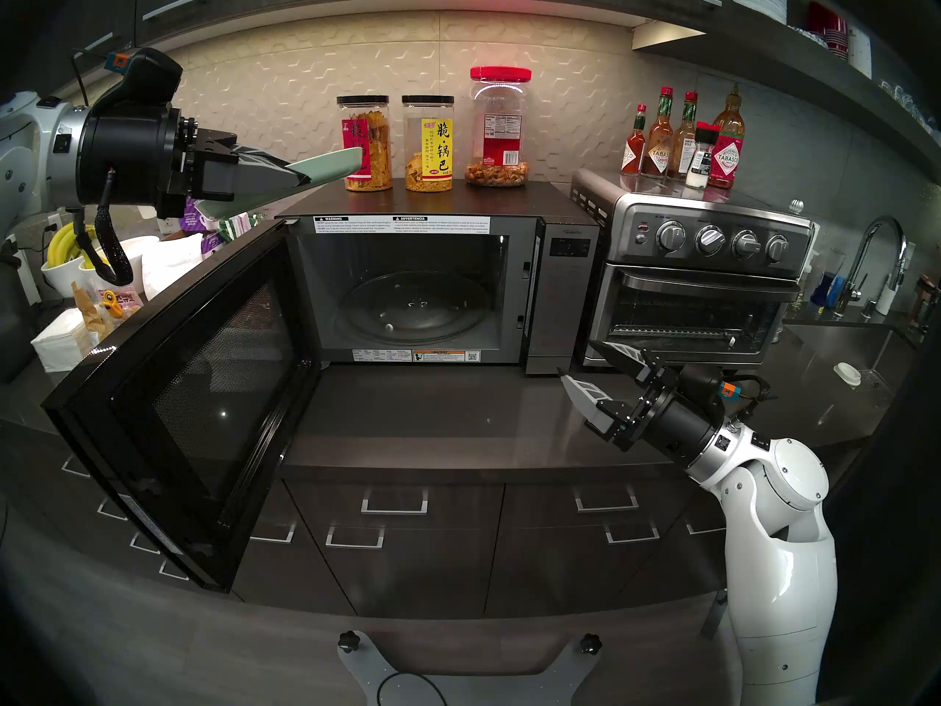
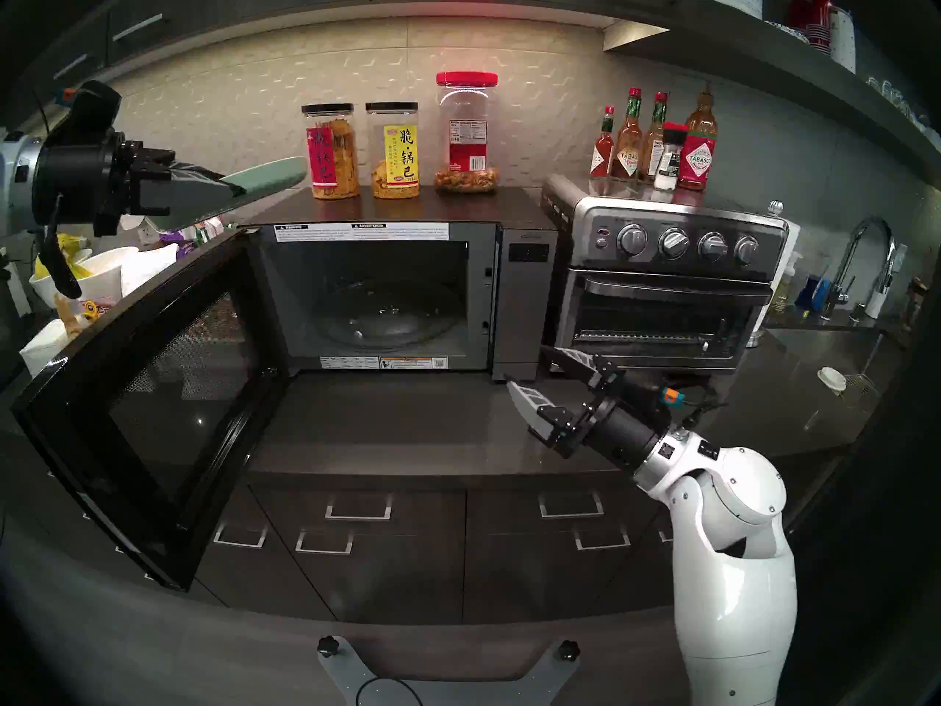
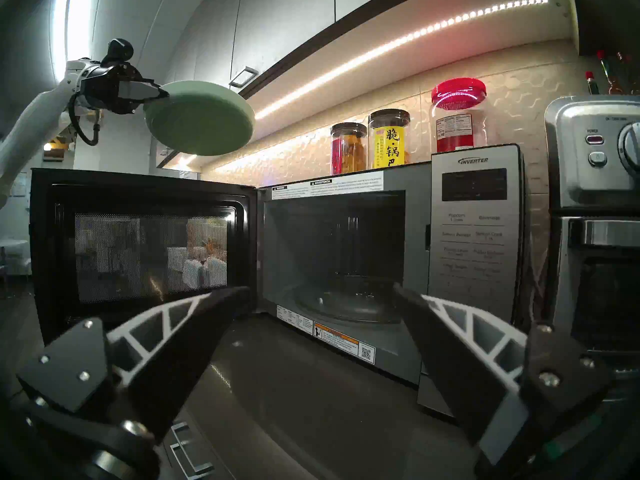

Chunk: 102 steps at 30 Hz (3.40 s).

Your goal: Open the microwave, put the plate inside, and close the door

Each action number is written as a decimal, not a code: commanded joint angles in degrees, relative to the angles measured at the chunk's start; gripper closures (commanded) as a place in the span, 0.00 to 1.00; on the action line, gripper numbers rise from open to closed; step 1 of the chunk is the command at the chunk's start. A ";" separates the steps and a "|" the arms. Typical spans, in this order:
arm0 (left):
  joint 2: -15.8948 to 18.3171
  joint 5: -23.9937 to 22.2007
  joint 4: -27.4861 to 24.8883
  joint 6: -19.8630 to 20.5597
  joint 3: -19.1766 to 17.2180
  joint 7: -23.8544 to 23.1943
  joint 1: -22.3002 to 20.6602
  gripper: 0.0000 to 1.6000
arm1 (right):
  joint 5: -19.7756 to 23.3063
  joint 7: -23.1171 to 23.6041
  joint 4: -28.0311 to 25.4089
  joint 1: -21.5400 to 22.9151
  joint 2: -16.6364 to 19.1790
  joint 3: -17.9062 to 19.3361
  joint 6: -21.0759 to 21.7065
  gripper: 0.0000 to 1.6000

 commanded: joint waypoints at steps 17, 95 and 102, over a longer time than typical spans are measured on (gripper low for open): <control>2.94 -7.99 -5.10 -6.24 14.68 7.50 -12.82 1.00 | 0.25 0.09 -1.08 0.54 -0.02 0.16 -0.13 0.00; -20.07 14.40 4.77 11.18 48.84 -11.92 -45.48 1.00 | 0.18 0.16 -1.14 0.54 -0.12 0.22 -0.07 0.00; -19.76 14.36 5.31 9.53 50.10 -12.18 -45.32 1.00 | 0.18 0.16 -1.14 0.54 -0.13 0.22 -0.06 0.00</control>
